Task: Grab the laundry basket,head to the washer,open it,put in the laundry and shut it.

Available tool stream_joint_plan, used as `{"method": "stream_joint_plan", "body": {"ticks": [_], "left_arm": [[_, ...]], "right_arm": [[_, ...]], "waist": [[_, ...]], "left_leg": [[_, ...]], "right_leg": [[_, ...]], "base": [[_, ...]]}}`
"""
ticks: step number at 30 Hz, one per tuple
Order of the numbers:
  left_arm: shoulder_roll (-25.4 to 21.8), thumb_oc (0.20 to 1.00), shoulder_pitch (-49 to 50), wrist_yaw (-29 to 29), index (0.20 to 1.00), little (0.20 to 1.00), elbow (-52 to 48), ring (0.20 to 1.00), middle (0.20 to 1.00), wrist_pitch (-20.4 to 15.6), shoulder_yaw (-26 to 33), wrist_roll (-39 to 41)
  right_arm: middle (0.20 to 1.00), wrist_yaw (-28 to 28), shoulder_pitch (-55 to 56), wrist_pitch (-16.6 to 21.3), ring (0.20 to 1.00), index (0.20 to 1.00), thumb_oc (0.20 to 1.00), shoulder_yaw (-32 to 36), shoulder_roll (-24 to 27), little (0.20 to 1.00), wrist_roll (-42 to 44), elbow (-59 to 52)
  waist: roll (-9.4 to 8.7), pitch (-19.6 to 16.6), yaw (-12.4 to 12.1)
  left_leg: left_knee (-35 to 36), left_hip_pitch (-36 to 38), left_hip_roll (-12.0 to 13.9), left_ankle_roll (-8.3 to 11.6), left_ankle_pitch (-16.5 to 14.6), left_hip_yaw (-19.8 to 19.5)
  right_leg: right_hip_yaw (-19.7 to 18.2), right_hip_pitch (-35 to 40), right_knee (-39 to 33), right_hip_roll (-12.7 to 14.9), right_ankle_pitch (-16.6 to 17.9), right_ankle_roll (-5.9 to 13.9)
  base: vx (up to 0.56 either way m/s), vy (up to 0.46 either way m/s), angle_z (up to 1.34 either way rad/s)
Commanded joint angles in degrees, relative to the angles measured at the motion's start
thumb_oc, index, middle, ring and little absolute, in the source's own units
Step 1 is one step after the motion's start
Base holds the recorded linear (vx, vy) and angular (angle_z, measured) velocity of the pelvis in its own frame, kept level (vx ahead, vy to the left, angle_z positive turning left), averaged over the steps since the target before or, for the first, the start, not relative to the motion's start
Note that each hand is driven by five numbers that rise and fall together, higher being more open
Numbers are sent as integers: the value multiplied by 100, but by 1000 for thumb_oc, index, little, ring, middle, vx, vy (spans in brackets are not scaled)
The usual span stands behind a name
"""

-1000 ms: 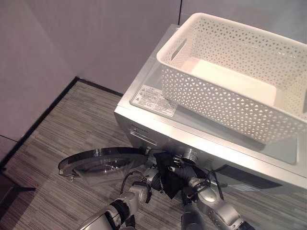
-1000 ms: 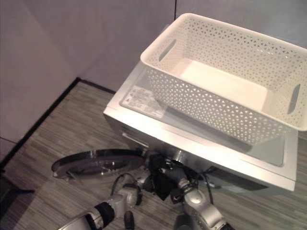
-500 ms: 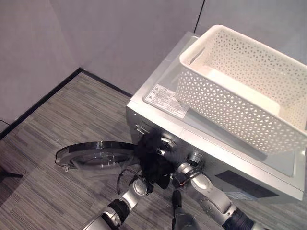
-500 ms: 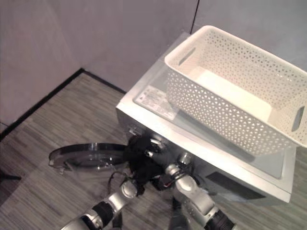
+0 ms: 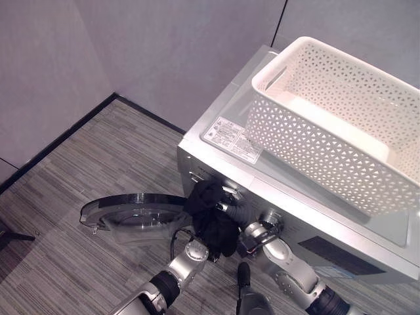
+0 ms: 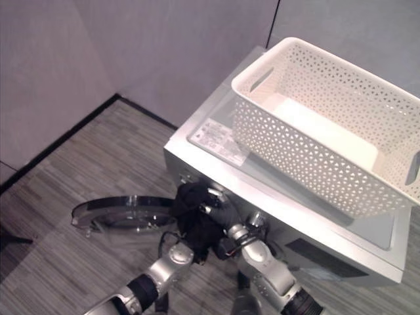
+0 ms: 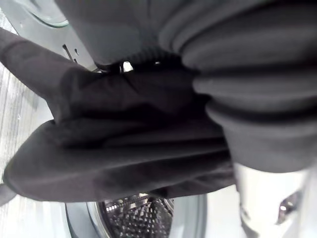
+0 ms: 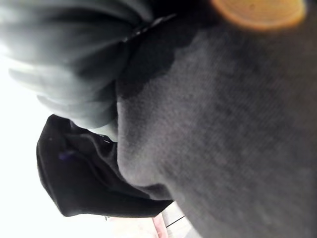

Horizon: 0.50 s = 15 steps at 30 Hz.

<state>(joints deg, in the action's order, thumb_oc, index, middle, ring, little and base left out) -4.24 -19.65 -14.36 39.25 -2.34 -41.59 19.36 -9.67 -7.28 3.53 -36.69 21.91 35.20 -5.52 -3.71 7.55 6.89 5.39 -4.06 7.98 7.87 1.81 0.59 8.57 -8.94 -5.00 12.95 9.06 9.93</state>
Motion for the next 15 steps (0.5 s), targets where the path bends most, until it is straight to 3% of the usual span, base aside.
{"method": "stream_joint_plan", "body": {"ticks": [1,15], "left_arm": [[414,200,-516,192,200,200,48,200,200,-392,-192,-181],[369,200,-502,68,200,200,137,200,200,-481,-221,-487]], "right_arm": [[200,-259,-416,471,200,200,200,1034,64,200,95,-321],[200,-118,-134,371,200,200,200,963,171,200,132,-103]], "waist": [[-28,-159,-8],[-20,-191,29]], "left_leg": [[-39,566,-7,-228,-560,492],[-39,605,8,-230,-584,543]], "right_leg": [[-134,-220,431,95,-264,77],[-163,-209,430,79,-271,78]], "base": [[0,0,0],[0,0,0]]}}
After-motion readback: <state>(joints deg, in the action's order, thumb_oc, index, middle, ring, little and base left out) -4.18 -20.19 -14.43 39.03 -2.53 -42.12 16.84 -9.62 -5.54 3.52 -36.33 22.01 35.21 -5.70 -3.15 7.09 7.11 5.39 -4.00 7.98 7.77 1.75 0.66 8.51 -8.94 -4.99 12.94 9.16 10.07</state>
